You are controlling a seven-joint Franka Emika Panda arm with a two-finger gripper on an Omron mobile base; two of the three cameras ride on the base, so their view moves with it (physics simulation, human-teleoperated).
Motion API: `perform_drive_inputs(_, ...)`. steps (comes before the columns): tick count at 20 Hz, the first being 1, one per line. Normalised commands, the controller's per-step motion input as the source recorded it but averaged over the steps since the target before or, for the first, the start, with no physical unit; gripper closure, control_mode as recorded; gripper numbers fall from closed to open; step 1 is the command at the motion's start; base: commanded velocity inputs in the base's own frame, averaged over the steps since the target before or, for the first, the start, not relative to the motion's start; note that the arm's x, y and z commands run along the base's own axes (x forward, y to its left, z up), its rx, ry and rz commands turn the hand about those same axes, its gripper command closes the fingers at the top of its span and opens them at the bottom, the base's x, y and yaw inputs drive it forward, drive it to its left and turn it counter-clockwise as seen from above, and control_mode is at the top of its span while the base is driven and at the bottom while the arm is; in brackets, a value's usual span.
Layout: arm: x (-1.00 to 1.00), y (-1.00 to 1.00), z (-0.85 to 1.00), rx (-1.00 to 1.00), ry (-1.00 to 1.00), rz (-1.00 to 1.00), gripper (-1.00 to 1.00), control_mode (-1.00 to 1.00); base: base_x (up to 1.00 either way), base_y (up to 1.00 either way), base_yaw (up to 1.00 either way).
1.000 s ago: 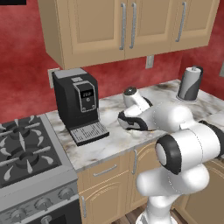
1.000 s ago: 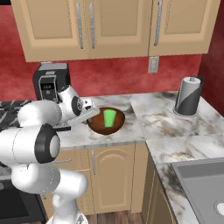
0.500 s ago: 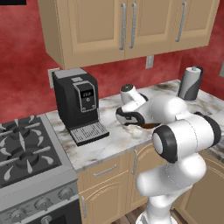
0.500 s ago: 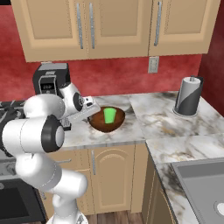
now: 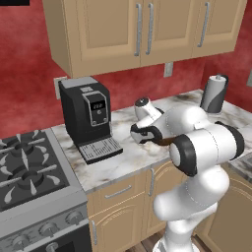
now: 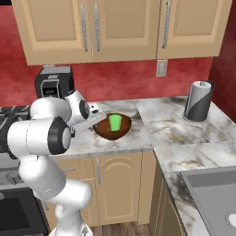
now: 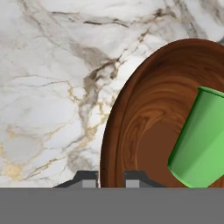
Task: Place the cup inside the bowl on the dining table and move the bowl to any counter.
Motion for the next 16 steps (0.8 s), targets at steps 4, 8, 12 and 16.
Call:
perform_drive_inputs(4,0.1,0.0,-0.14,0.0,0.0,0.05,1.0,-1.0,0.0,0.0,0.0)
perform_drive_inputs(8,0.04,0.0,-0.1,0.0,0.0,0.04,1.0,-1.0,0.0,0.0,0.0)
perform_drive_inputs(12,0.01,0.0,-0.19,0.0,0.0,0.03,1.0,-1.0,0.0,0.0,0.0)
perform_drive_inputs(16,0.0,0.0,-0.08,0.0,0.0,0.03,1.0,-1.0,0.0,0.0,0.0)
